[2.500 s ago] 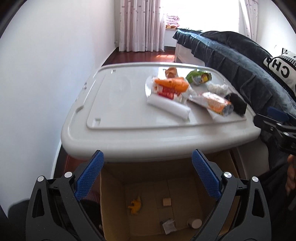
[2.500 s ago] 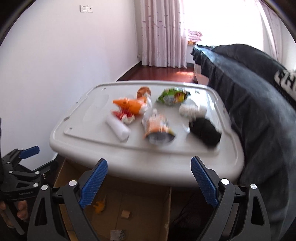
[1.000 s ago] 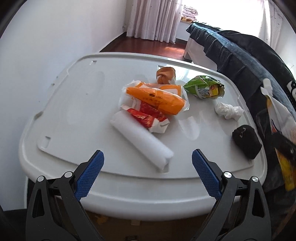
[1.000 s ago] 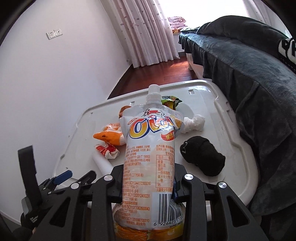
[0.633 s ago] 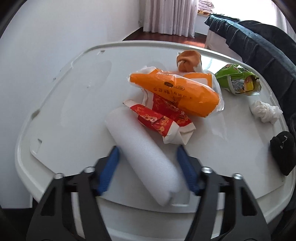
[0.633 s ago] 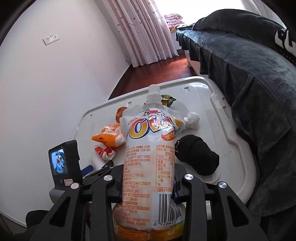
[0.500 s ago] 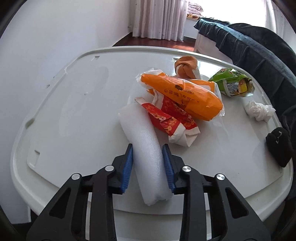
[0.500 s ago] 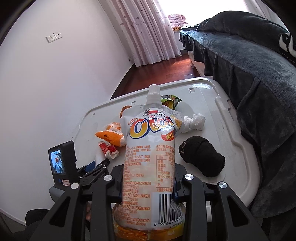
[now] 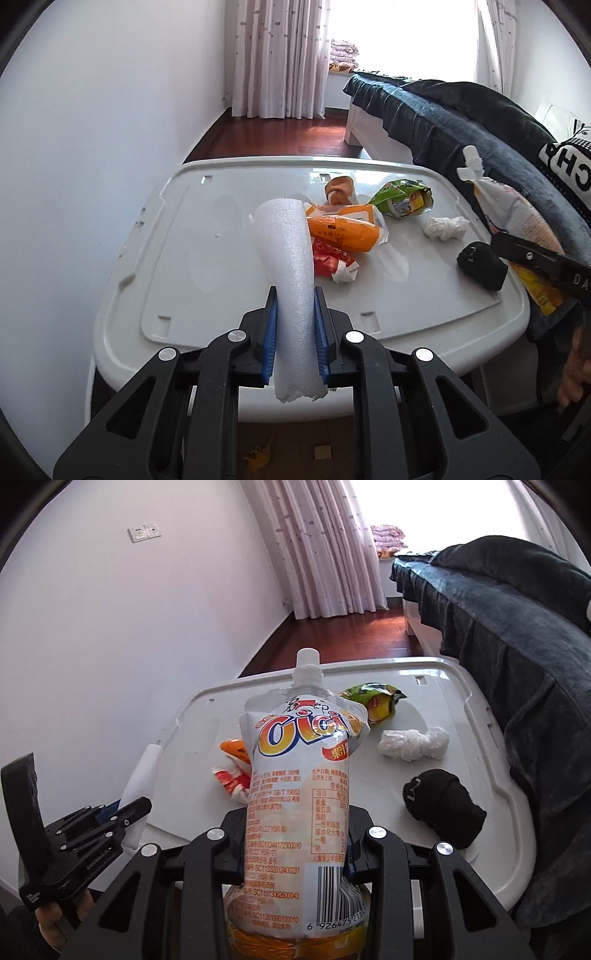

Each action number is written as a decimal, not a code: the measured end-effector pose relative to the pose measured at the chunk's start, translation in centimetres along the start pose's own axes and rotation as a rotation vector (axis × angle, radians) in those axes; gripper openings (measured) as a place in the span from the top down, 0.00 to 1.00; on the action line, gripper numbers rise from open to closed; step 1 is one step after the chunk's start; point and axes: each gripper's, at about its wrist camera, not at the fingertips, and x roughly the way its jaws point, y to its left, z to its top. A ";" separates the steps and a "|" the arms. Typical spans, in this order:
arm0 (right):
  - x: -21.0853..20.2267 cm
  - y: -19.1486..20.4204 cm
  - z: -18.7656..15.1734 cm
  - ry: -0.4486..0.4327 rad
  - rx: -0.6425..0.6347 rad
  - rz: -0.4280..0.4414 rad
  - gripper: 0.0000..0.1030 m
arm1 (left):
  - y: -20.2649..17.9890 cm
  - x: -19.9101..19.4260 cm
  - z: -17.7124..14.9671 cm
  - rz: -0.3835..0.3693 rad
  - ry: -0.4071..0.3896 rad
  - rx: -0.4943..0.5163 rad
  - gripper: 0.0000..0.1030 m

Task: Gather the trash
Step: 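Carry the pouch and foam roll over the cardboard box and release both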

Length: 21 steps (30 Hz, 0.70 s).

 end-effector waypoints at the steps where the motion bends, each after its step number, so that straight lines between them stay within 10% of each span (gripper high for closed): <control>1: -0.3 0.7 -0.4 -0.009 -0.015 0.002 0.65 | -0.1 -0.9 -0.4 0.008 0.000 0.002 0.83; 11: -5.1 5.5 -10.7 -0.015 -0.143 -0.054 0.65 | 0.4 -5.8 -7.4 0.011 0.054 0.003 0.83; 21: -5.3 5.3 -16.8 0.067 -0.074 -0.092 0.65 | 0.4 -2.5 -16.1 0.011 0.225 -0.023 0.83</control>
